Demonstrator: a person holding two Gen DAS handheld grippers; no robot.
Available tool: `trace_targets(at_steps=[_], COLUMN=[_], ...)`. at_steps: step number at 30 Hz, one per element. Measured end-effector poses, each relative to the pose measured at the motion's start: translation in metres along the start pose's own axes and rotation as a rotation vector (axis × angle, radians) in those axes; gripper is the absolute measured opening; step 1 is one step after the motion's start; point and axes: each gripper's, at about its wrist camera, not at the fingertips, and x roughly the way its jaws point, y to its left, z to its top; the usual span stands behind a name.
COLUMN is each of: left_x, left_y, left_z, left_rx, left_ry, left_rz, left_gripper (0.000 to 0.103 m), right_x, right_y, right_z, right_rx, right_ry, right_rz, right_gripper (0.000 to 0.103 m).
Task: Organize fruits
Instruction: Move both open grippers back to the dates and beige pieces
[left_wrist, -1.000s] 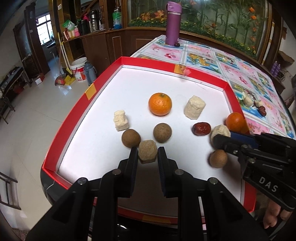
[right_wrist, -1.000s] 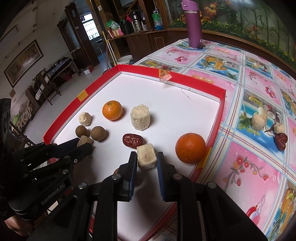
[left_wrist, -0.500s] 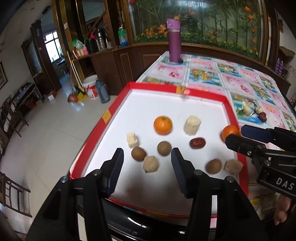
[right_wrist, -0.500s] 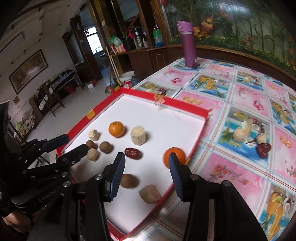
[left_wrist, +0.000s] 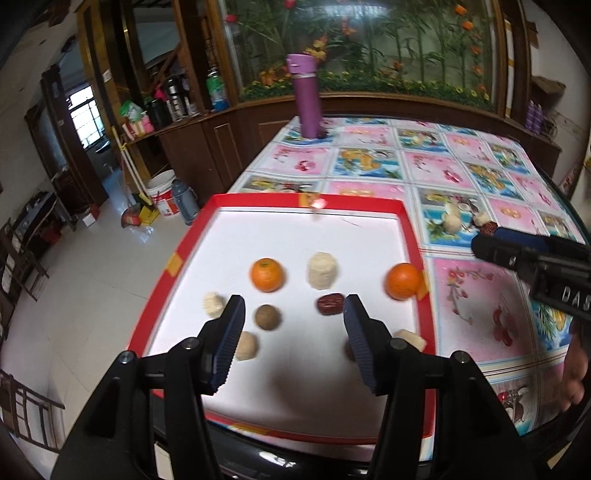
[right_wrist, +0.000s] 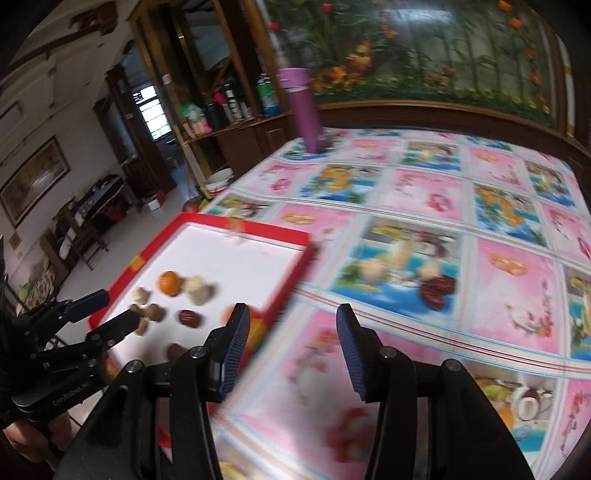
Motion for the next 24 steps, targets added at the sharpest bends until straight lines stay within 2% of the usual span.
trace_targets(at_steps=[3,9,12,16,19,24], left_x=[0.006,0.014,0.021,0.036,0.049,0.062], left_y=[-0.016,-0.059,-0.083,-0.105,-0.112,-0.113], left_z=[0.005,0.025,0.037,0.051,0.059,0.066], left_rx=[0.023,0.105,0.139,0.163,0.162,0.162], left_ry=[0.022,0.018,0.023,0.041,0.065,0.088], left_rz=[-0.035,-0.091,-0.129,-0.161,-0.17,-0.161], left_gripper=[0.057,0.057,0.057,0.057,0.057,0.057], right_x=[-0.003,-0.002,-0.002,0.006,0.024,0.053], right_y=[-0.029,-0.087,-0.107,-0.106,-0.097,-0.086], right_z=[-0.004,-0.011,-0.007,0.002,0.007,0.012], right_rx=[0.031,0.101,0.155,0.108,0.068,0.002], right_ry=[0.005,0.046,0.047,0.053,0.093,0.147], right_rz=[-0.041,-0.131,-0.116,-0.146,-0.115,-0.128], right_gripper=[0.048,0.048,0.048,0.048,0.047,0.028])
